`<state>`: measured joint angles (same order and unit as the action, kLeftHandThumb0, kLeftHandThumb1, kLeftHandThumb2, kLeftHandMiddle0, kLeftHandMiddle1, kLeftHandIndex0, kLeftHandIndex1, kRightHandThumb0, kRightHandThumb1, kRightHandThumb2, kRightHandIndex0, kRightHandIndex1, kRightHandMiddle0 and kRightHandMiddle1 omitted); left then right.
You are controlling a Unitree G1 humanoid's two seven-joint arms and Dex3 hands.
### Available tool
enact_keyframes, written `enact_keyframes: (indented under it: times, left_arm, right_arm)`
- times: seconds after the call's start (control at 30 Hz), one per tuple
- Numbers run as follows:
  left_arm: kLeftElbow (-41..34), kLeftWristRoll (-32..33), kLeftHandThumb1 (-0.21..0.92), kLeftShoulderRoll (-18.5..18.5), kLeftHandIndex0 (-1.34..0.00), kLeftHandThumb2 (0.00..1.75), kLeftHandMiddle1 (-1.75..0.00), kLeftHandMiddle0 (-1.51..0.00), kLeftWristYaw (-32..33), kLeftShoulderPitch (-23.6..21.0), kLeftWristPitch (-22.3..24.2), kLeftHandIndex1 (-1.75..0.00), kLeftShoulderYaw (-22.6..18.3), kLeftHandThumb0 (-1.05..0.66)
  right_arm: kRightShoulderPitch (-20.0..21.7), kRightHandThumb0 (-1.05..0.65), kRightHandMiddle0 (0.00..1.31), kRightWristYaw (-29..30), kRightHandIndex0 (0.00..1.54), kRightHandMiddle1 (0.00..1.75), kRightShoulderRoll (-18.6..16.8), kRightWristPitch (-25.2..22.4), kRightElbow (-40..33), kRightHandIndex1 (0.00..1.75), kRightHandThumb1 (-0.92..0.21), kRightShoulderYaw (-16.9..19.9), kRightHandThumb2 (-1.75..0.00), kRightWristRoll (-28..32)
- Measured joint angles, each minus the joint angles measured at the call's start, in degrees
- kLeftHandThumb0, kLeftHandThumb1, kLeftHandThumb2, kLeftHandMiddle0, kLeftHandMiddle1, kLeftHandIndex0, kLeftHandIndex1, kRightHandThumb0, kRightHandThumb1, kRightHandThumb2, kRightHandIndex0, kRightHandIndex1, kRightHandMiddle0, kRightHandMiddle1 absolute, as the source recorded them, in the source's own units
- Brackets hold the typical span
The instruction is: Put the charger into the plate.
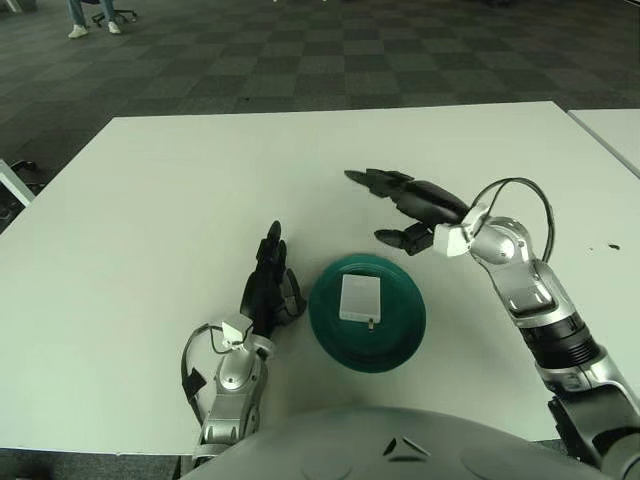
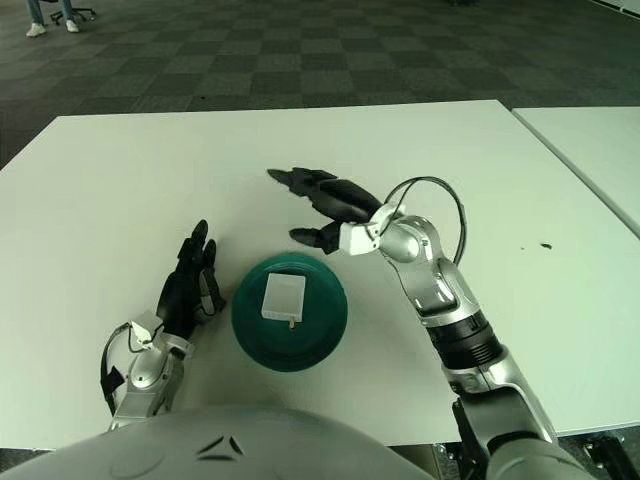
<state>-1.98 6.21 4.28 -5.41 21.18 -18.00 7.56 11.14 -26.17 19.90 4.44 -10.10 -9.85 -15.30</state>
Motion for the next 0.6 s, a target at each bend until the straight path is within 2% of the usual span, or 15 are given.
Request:
enact_keyframes:
  times: [0.1,0.2,0.27,0.4,0.6]
  left_arm:
    - [0.0,0.3,0.92,0.0,0.00,1.09,-0.01,-0.11,-0.2,0.3,-0.3,-0.28,-0.1,-1.02]
    - [0.1,0.2,0.92,-0.1,0.00,1.10,0.00,-0.10,-0.4,0.8,-1.0,-0.28,0.0,-1.02]
    - [0.4,-0.1,0.92,-0.1,0.00,1.11,0.00,-0.08,-0.5,1.0,-1.6,-0.26,0.3,-1.02]
    - [0.8,-1.0,0.92,-0.2,0.00,1.13,0.00,-0.05,-0.6,1.5,-3.2,-0.22,0.9,-1.04]
    - [1.2,-0.8,0.92,-0.4,0.00,1.14,0.00,-0.02,-1.5,1.9,-4.3,-0.14,1.5,-1.05]
  right_arm:
    - [-5.9,-1.05,0.09,4.7,0.13,0.06,-4.9,0.1,1.9,0.04,-0.92,3.9,-0.86,6.1]
    - [-10.8,-1.05,0.11,8.4,0.15,0.08,-7.9,0.7,3.0,0.04,-0.92,6.0,-0.88,8.6]
    - [-13.7,-1.05,0.05,11.2,0.18,0.26,-9.2,1.2,2.8,0.02,-0.92,7.1,-0.90,9.0]
    - [-19.3,-1.04,0.01,15.9,0.19,0.43,-11.3,2.0,0.3,0.01,-0.92,9.1,-0.92,9.3]
    - [-25.1,-1.04,0.00,18.4,0.15,0.56,-12.8,3.2,-2.6,0.00,-0.92,10.8,-0.92,11.0]
